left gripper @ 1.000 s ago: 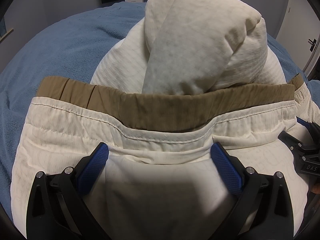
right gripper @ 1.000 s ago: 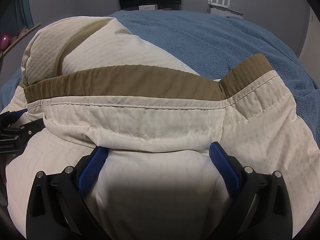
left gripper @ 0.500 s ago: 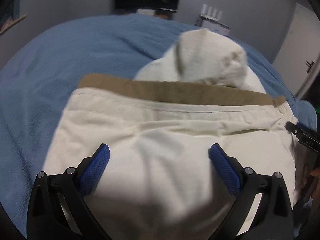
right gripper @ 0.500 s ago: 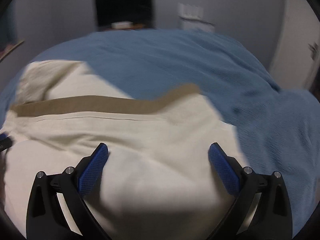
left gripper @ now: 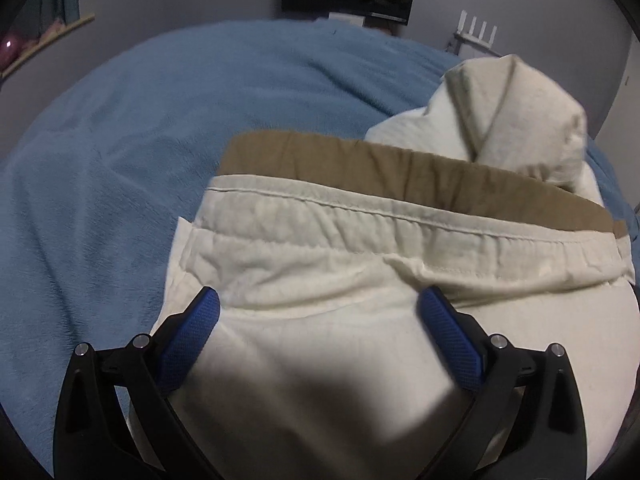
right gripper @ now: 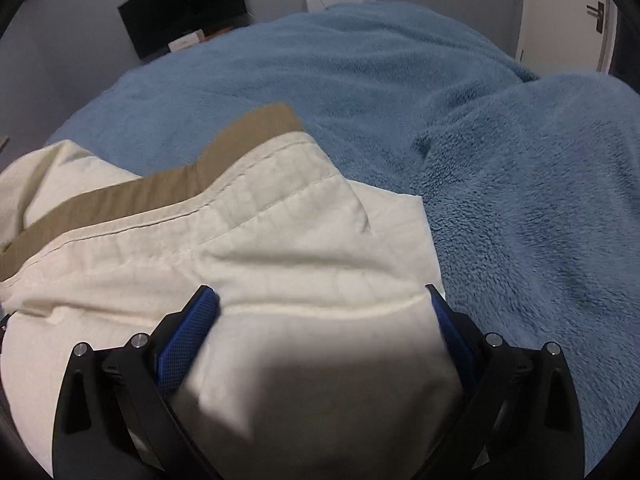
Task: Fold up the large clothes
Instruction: 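Smooth the folded jacket with both open tools and lift them away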
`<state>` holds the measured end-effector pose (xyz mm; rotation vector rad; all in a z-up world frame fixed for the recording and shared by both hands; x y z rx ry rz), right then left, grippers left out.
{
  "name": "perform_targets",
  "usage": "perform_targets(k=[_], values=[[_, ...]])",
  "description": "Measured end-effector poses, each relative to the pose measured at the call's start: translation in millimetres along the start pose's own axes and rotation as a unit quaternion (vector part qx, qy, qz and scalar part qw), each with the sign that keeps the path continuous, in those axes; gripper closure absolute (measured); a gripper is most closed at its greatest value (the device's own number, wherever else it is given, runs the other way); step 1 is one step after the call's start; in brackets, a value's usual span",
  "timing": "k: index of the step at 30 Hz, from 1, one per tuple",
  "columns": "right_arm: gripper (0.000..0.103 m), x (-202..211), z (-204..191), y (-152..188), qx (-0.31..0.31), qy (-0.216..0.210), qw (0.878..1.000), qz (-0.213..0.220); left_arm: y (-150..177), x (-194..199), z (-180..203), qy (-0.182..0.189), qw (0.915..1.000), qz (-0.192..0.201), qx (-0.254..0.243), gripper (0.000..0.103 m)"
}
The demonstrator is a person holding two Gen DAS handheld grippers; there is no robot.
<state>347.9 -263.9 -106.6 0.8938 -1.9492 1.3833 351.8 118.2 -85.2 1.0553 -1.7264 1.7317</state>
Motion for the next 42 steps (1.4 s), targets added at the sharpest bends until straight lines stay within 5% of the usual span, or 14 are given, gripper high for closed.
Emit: perform_targets(k=[3, 7, 12, 17, 20, 23, 27, 32, 42], values=[[0.008, 38, -15, 3, 0.022, -0.01, 0.999, 0.035, 4, 28, -1, 0.01, 0.9996, 0.025, 0.002, 0.007], [0.008, 86, -42, 18, 0.055, -0.04, 0.996, 0.061, 14, 69, 16, 0.096, 0.9951, 0.019, 0.012, 0.007], [0.008, 127, -78, 71, 0.131, -0.067, 0.988, 0.051, 72, 99, 56, 0.133, 0.9891, -0.02, -0.061, 0.007], [0.008, 134, -108, 137, 0.205, -0.086, 0.975, 0.004, 111, 107, 82, 0.106, 0.9846, -0.032, -0.135, 0.007], [0.008, 106, -113, 161, 0.24, -0.051, 0.968, -0.051, 119, 99, 89, 0.091, 0.9842, -0.04, -0.147, 0.006], [0.008, 90, -92, 171, 0.206, -0.037, 0.974, -0.081, 122, 88, 90, 0.083, 0.9826, -0.046, -0.159, 0.005], [0.008, 98, -70, 166, 0.167, -0.006, 0.983, -0.072, 130, 95, 81, 0.053, 0.9869, -0.035, -0.148, 0.005], [0.024, 119, -51, 162, 0.122, 0.008, 0.992, -0.041, 131, 101, 57, 0.027, 0.994, -0.038, -0.099, 0.006], [0.022, 148, -43, 155, 0.097, 0.016, 0.995, 0.017, 134, 103, 59, 0.018, 0.9938, -0.037, -0.104, 0.006]])
Point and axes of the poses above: each gripper's, at about its wrist camera, not at the fingertips, and x roughly against the way its jaws point, z to its right, y to its underside, the point moved 2 cm from there along -x, roughly the way its jaws point, and after that the axes turned 10 degrees about -y, right-handed, at the moved point
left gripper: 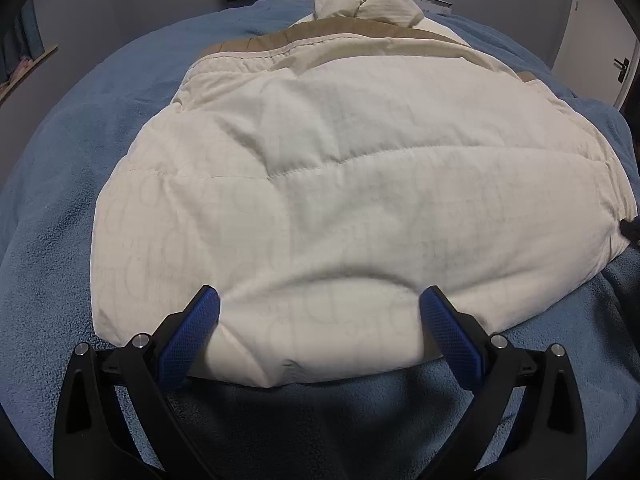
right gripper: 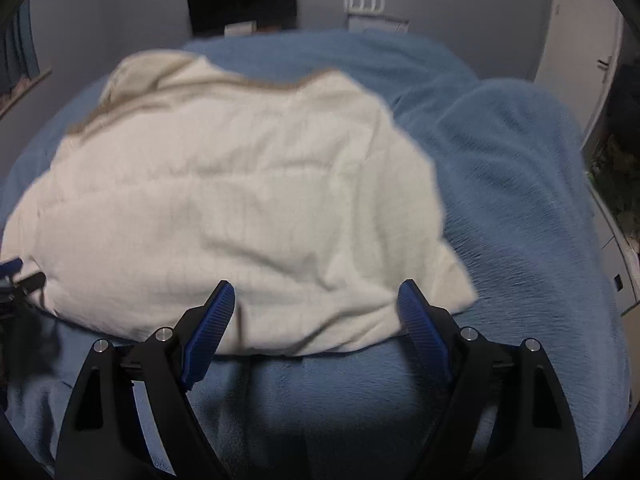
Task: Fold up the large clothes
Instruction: 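Smooth the folded jacket with both open tools and lift them away, then move both open tools to the side edge of the folded jacket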
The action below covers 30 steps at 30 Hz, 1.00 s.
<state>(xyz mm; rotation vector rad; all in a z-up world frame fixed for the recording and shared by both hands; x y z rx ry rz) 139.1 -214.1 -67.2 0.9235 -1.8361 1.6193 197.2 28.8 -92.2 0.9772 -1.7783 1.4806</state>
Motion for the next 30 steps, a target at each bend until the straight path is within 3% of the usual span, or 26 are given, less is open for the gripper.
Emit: perform_targets(k=[4, 8, 10, 15, 18, 21, 25, 28, 30], values=[[0.022, 12, 16, -5, -0.024, 0.015, 1.0, 0.009, 9, 6, 1, -0.001, 1.0, 0.0, -0.001, 0.006], [0.018, -22, 32, 1, -0.051, 0.033, 0.995, -0.075, 17, 12, -8, 0.005, 0.9999, -0.01, -0.002, 0.006], [0.014, -27, 27, -1, -0.04, 0.038, 0.995, -0.083, 17, 12, -11, 0.01, 0.9999, -0.013, -0.002, 0.006], [0.014, -9, 28, -14, -0.057, 0.005, 0.997, -0.044, 10, 25, -29, 0.047, 0.9985, -0.003, 0.03, 0.007], [0.014, -1, 31, -36, -0.067, -0.025, 0.997, -0.02, -6, 37, -53, 0.064, 0.9961, 0.018, 0.059, 0.007], [0.014, 1, 34, -63, -0.047, -0.046, 0.998, -0.006, -39, 45, -83, 0.052, 0.9941, 0.047, 0.083, 0.007], [0.014, -9, 36, -111, 0.019, -0.017, 1.0, 0.011, -83, 39, -113, 0.024, 0.9944, 0.064, 0.081, 0.007], [0.016, -36, 40, -140, 0.048, -0.021, 0.999, 0.007, -108, 17, -124, 0.012, 0.9964, 0.053, 0.065, 0.007], [0.018, -57, 46, -151, 0.047, -0.035, 0.998, -0.01, -117, -5, -133, -0.018, 0.9971, 0.043, 0.06, 0.007]])
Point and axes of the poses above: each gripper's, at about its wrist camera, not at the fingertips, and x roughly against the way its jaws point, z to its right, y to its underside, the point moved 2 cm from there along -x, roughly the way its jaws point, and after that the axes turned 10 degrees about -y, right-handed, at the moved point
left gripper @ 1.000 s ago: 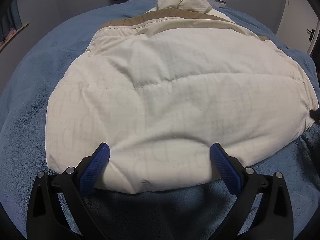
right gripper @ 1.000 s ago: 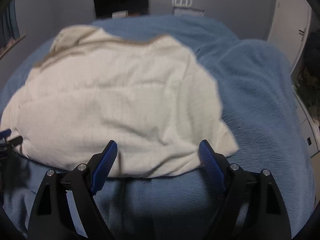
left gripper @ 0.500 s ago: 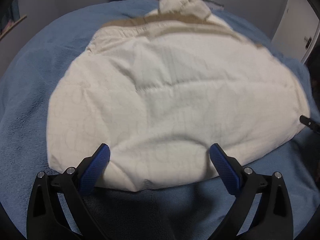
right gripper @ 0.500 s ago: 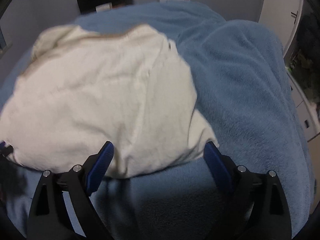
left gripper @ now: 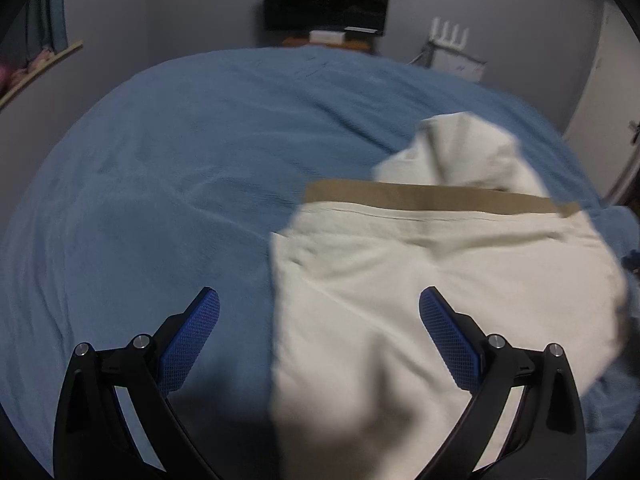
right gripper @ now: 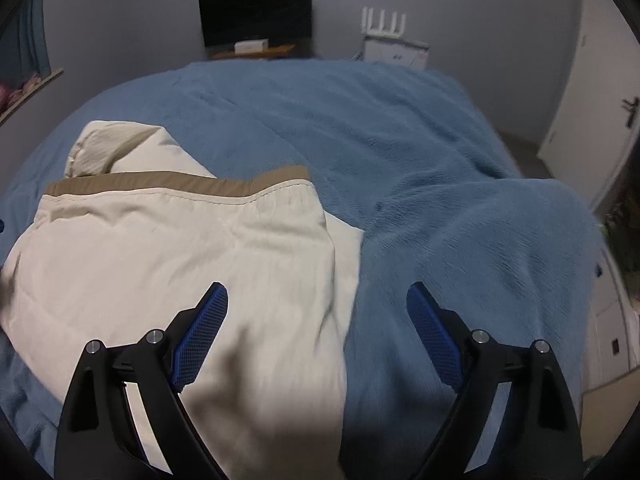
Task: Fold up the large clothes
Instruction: 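Move both open tools to the side edge of the folded jacket, then grasp the jacket side edge with both tools and lift it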
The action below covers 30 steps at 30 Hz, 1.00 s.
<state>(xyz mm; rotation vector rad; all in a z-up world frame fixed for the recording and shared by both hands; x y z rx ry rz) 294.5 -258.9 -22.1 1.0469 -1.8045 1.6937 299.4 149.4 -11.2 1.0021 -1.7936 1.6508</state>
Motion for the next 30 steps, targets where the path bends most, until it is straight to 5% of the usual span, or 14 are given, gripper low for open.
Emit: perform_targets(k=[3, 4, 8, 11, 14, 18, 30], values=[[0.03, -32, 9, -6, 0.004, -0.008, 1.0, -0.024, -1, -29, -12, -0.02, 0.9997, -0.016, -0.004, 0.011], [0.043, -42, 11, -6, 0.012, -0.004, 0.999, -0.029, 2, -37, -15, -0.021, 0.9995, -0.022, -0.003, 0.012], [0.045, -70, 22, 8, -0.011, -0.001, 0.998, -0.065, 20, -66, -18, -0.028, 0.9985, -0.045, -0.015, 0.013], [0.045, -73, 27, 8, -0.026, -0.015, 0.998, -0.06, 25, -71, -24, 0.011, 0.999, -0.044, -0.003, 0.015], [0.045, -76, 35, 6, -0.044, -0.051, 0.996, -0.056, 25, -73, -33, 0.079, 0.9955, -0.048, 0.018, 0.032], [0.045, -85, 46, 4, -0.065, -0.083, 0.993, -0.06, 27, -72, -35, 0.14, 0.9886, -0.053, 0.014, 0.034], [0.04, -124, 73, -7, -0.128, -0.207, 0.965, -0.099, 33, -119, -49, 0.224, 0.9678, -0.1, 0.056, 0.032]])
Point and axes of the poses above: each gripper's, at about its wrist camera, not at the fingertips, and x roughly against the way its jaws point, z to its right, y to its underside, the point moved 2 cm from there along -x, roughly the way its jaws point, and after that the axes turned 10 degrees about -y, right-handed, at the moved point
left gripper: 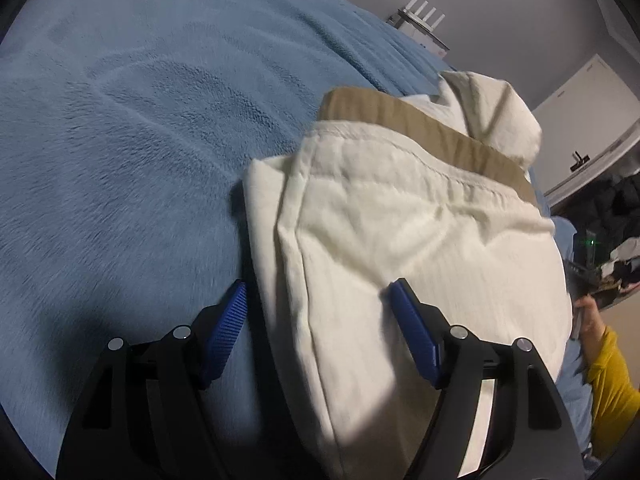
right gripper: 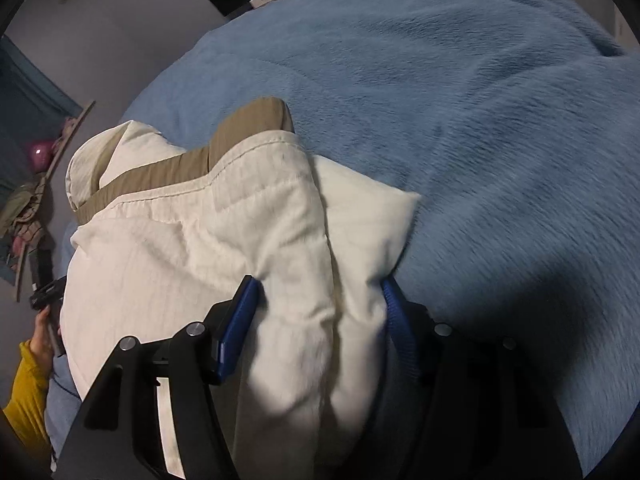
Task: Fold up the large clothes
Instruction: 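Grasp the jacket side edge with both tools and lift it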
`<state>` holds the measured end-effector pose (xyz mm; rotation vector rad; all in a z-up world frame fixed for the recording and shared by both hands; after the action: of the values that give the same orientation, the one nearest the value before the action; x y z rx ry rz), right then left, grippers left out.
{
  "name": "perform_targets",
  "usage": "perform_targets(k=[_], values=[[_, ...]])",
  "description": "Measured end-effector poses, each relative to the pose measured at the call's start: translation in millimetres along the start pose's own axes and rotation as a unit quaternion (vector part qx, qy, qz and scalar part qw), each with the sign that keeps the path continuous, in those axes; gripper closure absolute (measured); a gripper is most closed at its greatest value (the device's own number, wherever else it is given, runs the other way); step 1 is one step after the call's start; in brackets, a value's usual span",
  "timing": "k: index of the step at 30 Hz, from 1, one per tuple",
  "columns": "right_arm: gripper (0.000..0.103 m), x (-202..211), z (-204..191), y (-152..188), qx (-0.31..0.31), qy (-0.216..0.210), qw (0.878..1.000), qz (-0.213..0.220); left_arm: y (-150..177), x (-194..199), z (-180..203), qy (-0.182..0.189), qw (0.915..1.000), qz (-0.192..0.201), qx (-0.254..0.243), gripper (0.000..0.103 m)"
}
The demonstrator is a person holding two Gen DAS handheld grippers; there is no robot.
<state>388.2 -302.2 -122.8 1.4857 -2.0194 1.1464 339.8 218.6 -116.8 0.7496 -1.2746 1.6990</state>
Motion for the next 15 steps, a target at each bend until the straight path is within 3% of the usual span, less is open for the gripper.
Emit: perform_targets(k=[3, 4, 5, 7, 10, 15], values=[[0.04, -10, 4, -7, 0.0, -0.012, 1.0, 0.005, -4, -7, 1, 0.0, 0.9999, 0.012, -0.006, 0.036], [0.045, -10, 4, -7, 0.0, -0.014, 1.0, 0.008, -4, -8, 4, 0.013, 0.9998, 0.014, -0.008, 0.055], [0.051, -8, 4, -7, 0.002, -0.018, 1.0, 0.014, -5, -8, 8, 0.026, 0.9995, 0.015, -0.009, 0.058], [0.077, -1, -1, -5, 0.011, -0.031, 0.999, 0.027, -3, 2, 12, 0.035, 0.9986, 0.031, -0.024, 0.081], [0.09, 17, -20, -7, 0.063, -0.009, 0.996, 0.058, 5, 25, 23, 0.023, 0.9962, 0.067, -0.052, 0.09], [0.095, 45, -61, -7, 0.14, 0.018, 0.982, 0.123, 6, 68, 36, 0.016, 0.9872, 0.14, -0.075, 0.093]])
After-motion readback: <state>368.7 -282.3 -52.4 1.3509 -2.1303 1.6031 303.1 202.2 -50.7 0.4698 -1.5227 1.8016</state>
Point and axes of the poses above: each gripper's, at about its wrist camera, not at the fingertips, and x roughly against the way its jaws point, z to its right, y to its underside, the point moved 2 cm from there along -x, roughly the way its jaws point, and after that the axes turned 10 degrees about -y, right-handed, at the moved point
